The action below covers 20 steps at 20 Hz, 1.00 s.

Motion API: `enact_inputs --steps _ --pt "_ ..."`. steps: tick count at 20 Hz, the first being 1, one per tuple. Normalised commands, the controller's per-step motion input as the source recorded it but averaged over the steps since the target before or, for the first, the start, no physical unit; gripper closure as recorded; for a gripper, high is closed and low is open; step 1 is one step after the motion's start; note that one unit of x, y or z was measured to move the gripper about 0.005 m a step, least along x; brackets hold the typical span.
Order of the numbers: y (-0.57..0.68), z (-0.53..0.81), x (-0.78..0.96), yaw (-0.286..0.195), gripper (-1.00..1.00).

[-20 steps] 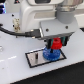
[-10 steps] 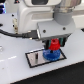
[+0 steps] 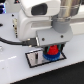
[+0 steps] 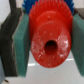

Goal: Insert the blue gear onto the right peg, followed by the red gear

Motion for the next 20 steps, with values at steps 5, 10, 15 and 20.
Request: enact_inputs --steps 5,10,15,20 --pt "0.04 -0.15 0.19 0.000 1.00" --pt "0.05 0.00 0.11 0.000 1.00" --pt "0.06 0.20 0.01 0.000 -1.00" --pt "0.09 0.60 0.01 0.000 -1.00"
